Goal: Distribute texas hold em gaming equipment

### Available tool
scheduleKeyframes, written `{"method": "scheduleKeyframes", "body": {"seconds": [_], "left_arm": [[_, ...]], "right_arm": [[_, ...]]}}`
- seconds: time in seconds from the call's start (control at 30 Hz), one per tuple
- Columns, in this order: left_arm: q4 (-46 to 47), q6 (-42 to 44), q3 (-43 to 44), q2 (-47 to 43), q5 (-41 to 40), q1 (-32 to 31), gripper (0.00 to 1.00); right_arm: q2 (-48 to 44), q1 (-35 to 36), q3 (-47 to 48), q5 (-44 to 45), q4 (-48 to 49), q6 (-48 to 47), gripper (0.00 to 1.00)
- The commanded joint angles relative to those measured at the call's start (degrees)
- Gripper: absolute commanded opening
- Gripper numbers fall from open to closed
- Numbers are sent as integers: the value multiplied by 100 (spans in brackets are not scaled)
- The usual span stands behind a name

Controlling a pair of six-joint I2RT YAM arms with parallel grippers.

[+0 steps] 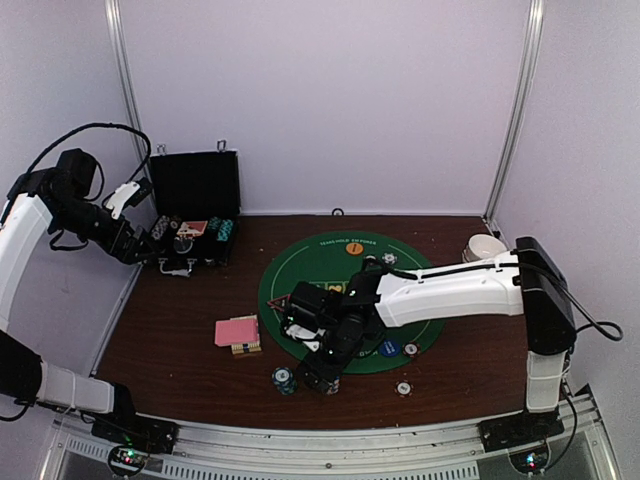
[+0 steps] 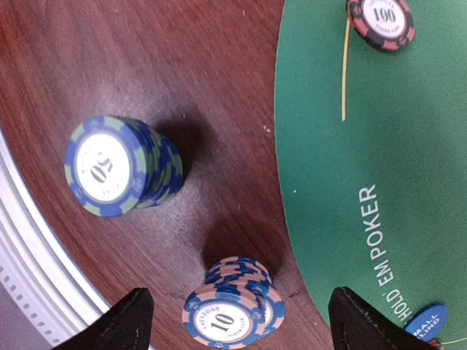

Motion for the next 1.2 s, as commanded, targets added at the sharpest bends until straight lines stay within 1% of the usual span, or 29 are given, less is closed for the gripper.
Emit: {"method": "scheduleKeyframes", "body": {"seconds": [0.0,0.27,0.5,0.77,1.0,1.07,1.17], "left_arm": [[7,7,-10,-110,95,34,98],[-10,9,-4,-106,97,36,98],[-2,9,30,-69,94,36,98],[-9,5,34,-40,100,36,98],[5,17,34,-39,64,35,98],[-4,17,34,-28,73,36,98],[4,18,34,-31,85,35,97]], "right_arm": [[-226,151,-224,-4,-72,-58,87],[-137,177,-256,-33,-73,-39,85],[-151,177,-340,-42,-90,-39,76],[-127,175,-344,-10,-106,-73,70],[-88,177,-274,60,-103,-97,57],[-80,175,-259,72,-107,-101,55],[-22,174,-254,117,-147,-112,55]]}}
